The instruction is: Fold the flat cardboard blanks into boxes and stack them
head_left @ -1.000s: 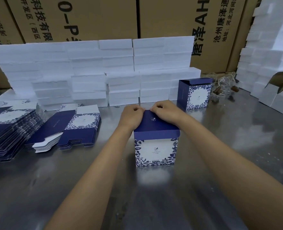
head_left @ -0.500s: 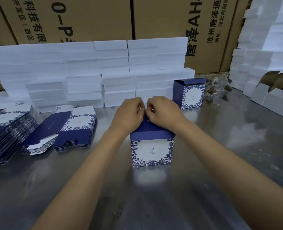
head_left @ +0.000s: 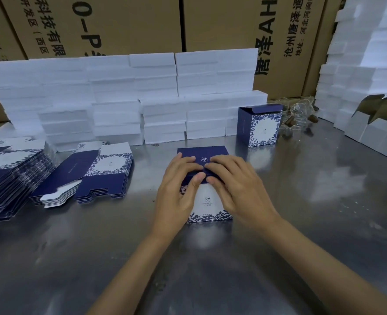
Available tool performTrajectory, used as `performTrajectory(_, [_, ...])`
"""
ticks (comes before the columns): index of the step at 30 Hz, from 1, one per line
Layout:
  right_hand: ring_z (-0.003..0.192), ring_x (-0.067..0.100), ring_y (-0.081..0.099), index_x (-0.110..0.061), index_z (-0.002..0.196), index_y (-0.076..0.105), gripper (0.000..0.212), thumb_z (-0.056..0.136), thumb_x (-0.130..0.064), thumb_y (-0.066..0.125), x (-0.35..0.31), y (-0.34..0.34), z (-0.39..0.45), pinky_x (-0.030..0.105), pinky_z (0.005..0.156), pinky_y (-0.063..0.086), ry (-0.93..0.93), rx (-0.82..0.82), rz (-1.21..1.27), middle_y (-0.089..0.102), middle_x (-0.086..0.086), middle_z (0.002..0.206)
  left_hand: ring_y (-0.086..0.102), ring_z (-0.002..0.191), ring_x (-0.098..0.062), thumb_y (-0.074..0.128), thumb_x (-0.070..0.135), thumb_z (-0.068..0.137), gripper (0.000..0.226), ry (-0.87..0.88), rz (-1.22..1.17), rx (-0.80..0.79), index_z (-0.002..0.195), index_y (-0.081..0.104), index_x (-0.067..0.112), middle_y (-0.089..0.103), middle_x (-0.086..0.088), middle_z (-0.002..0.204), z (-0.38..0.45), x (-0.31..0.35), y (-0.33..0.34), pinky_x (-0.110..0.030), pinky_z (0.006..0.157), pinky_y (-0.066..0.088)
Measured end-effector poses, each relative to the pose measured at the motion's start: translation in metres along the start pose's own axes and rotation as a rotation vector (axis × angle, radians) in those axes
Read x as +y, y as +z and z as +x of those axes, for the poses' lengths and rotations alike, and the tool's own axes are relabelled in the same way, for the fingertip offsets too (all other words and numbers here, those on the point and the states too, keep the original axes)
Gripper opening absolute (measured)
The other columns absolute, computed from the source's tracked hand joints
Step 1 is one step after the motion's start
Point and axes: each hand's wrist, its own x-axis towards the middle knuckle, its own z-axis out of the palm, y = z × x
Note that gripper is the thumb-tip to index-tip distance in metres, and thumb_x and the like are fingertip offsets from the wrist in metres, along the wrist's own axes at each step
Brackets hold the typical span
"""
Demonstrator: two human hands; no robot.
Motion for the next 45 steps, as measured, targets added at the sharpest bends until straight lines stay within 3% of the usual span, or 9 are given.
performTrajectory(6, [0.117, 0.017, 0.058, -0.016, 0.111, 0.076, 0.02, 0.093, -0.015, 0.068, -0.01, 0.012, -0.004, 0.043, 0.1, 0.045, 0.255, 0.134, 0.328, 0.069, -0.005, 0.119, 0.038, 0.14, 0.0, 0.065, 0.028, 0.093, 0.01, -0.173, -0.226, -0.028, 0.099, 0.073, 0.027, 0.067, 0.014, 0.124, 0.005, 0.012, -0.003, -0.017, 0.109, 0.037])
performTrajectory(9, [0.125, 0.009, 0.054, -0.018, 0.12, 0.075, 0.028, 0.094, -0.011, 0.068, -0.002, 0.007, -0.005, 0.032, 0.109, 0.042, 0.244, 0.088, 0.42, 0.067, -0.009, 0.126, 0.035, 0.142, 0.001, 0.067, 0.016, 0.091, 0.02, -0.21, -0.264, -0.174, 0.108, 0.075, 0.024, 0.061, 0.012, 0.136, 0.013, 0.007, -0.019, -0.022, 0.114, 0.035])
performTrajectory(12, [0.133, 0.008, 0.052, -0.018, 0.126, 0.072, 0.036, 0.094, -0.003, 0.067, 0.005, -0.001, -0.006, 0.025, 0.114, 0.035, 0.247, 0.012, 0.459, 0.065, -0.011, 0.131, 0.042, 0.138, 0.0, 0.073, 0.008, 0.086, 0.025, -0.267, -0.34, -0.166, 0.106, 0.077, 0.022, 0.063, 0.007, 0.135, 0.019, 0.005, -0.026, -0.02, 0.109, 0.041])
performTrajectory(16, [0.12, 0.027, 0.064, -0.01, 0.118, 0.075, 0.034, 0.086, 0.0, 0.068, 0.007, -0.005, -0.001, 0.039, 0.108, 0.038, 0.129, 0.097, -0.029, 0.074, 0.001, 0.12, 0.052, 0.13, 0.001, 0.077, 0.012, 0.085, 0.028, -0.316, -0.336, -0.032, 0.101, 0.077, 0.036, 0.056, 0.008, 0.142, 0.019, 0.011, 0.002, -0.032, 0.103, 0.049])
performTrajectory(19, [0.113, 0.03, 0.065, -0.004, 0.119, 0.071, 0.038, 0.083, -0.013, 0.066, 0.003, 0.0, -0.007, 0.043, 0.105, 0.039, 0.113, 0.137, -0.212, 0.072, 0.006, 0.122, 0.039, 0.14, 0.0, 0.066, 0.014, 0.094, 0.032, -0.225, -0.188, -0.089, 0.118, 0.071, 0.035, 0.044, 0.007, 0.153, 0.025, 0.013, 0.034, -0.029, 0.111, 0.041])
performTrajectory(23, [0.135, 0.032, 0.053, -0.003, 0.138, 0.058, 0.065, 0.081, -0.028, 0.076, 0.025, 0.004, -0.018, 0.052, 0.111, 0.041, 0.329, 0.026, -0.288, 0.06, 0.01, 0.142, 0.02, 0.149, -0.001, 0.053, 0.013, 0.101, 0.038, -0.201, -0.101, -0.24, 0.135, 0.06, 0.029, 0.031, 0.008, 0.16, 0.045, 0.018, 0.077, -0.028, 0.12, 0.028])
performTrajectory(26, [0.138, 0.034, 0.05, -0.003, 0.139, 0.057, 0.064, 0.084, -0.031, 0.075, 0.058, 0.001, -0.018, 0.055, 0.11, 0.041, 0.426, 0.002, -0.327, 0.057, 0.012, 0.144, 0.016, 0.15, -0.004, 0.05, 0.013, 0.102, 0.04, -0.19, -0.107, -0.347, 0.14, 0.055, 0.026, 0.026, 0.007, 0.162, 0.066, 0.019, 0.108, -0.035, 0.121, 0.026])
performTrajectory(30, [0.145, 0.034, 0.041, -0.002, 0.146, 0.049, 0.07, 0.086, -0.029, 0.075, 0.104, 0.003, -0.017, 0.055, 0.112, 0.038, 0.474, -0.018, -0.343, 0.051, 0.014, 0.151, 0.004, 0.152, -0.007, 0.045, 0.012, 0.105, 0.043, -0.166, -0.102, -0.435, 0.146, 0.049, 0.023, 0.017, 0.007, 0.165, 0.092, 0.017, 0.152, -0.023, 0.12, 0.013])
performTrajectory(45, [0.156, 0.015, 0.014, -0.014, 0.16, 0.028, 0.082, 0.094, -0.04, 0.068, 0.233, 0.036, 0.018, 0.04, 0.125, 0.014, 0.532, -0.072, -0.303, 0.024, 0.0, 0.168, 0.008, 0.154, -0.02, 0.042, 0.02, 0.106, 0.045, -0.208, -0.003, -0.488, 0.149, 0.043, 0.031, 0.013, 0.009, 0.166, 0.177, -0.021, 0.249, -0.04, 0.12, 0.022])
